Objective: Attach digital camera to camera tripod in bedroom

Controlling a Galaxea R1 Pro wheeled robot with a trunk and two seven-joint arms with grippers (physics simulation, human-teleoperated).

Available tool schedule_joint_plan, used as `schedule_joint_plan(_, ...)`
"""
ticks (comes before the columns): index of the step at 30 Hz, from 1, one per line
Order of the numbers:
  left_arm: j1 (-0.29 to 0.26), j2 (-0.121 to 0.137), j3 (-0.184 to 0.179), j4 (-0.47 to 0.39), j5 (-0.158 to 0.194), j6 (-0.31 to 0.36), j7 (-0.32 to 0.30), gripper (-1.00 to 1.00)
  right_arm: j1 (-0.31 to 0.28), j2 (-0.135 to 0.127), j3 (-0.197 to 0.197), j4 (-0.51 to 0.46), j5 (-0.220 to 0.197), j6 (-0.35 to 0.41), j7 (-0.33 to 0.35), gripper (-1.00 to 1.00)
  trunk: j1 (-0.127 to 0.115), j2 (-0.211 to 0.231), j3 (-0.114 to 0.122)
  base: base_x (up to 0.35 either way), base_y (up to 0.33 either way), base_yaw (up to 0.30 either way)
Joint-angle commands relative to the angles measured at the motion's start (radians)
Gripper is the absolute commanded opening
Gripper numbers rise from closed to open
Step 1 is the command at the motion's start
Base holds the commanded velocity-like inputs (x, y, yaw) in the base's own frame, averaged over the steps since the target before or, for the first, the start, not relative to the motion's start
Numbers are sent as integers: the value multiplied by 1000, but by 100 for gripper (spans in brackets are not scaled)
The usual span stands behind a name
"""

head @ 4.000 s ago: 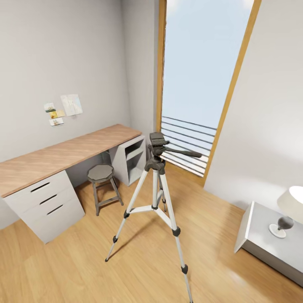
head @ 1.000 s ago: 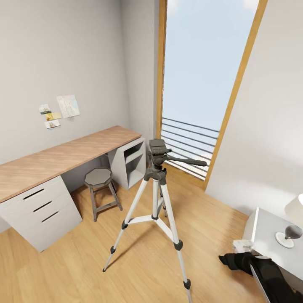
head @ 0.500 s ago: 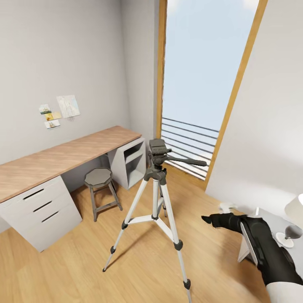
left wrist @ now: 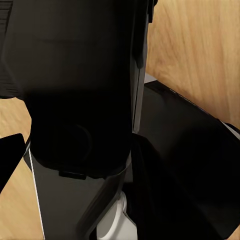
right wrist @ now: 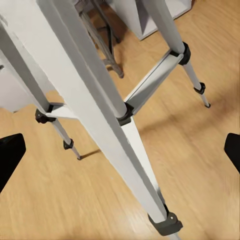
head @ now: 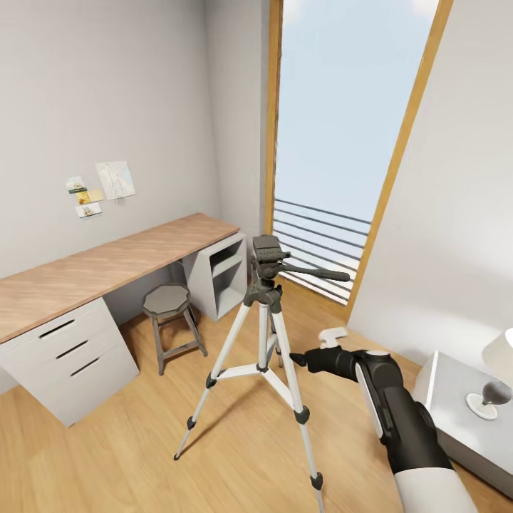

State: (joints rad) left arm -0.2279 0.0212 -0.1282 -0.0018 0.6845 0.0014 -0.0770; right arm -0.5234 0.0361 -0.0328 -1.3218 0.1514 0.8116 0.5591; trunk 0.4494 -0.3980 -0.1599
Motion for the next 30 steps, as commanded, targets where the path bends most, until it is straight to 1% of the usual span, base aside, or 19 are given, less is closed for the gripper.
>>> schedule_joint_plan(1,-1,0,-8,0,7,0,0,-100,-1,2,-1,-2,11,4,11,100,1,-2,-2,0,0,0)
schedule_joint_plan(8,-1,0,-8,0,7,0,0,-100,-1,4,4,2,10,7,20,100,1,-2,-2,0,0,0)
schedule_joint_plan(14,-1,0,-8,0,7,0,0,-100,-1,4,5,9,12,9,48,100,1,-2,-2,0,0,0)
schedule_joint_plan(23,-1,0,-8,1,9,0,0,-100,4,5,10,16,12,8,53,100,1,-2,-2,0,0,0)
schedule_joint_plan(25,-1,0,-8,0,9,0,0,-100,7,6,29,28,12,6,54,100,1,-2,-2,0,0,0)
schedule_joint_plan(26,-1,0,-8,0,9,0,0,-100,8,6,86,65,13,-2,53,100,1,-2,-2,0,0,0)
schedule_joint_plan(30,-1,0,-7,0,9,0,0,-100,9,6,105,83,14,-8,50,100,1,-2,-2,0,0,0)
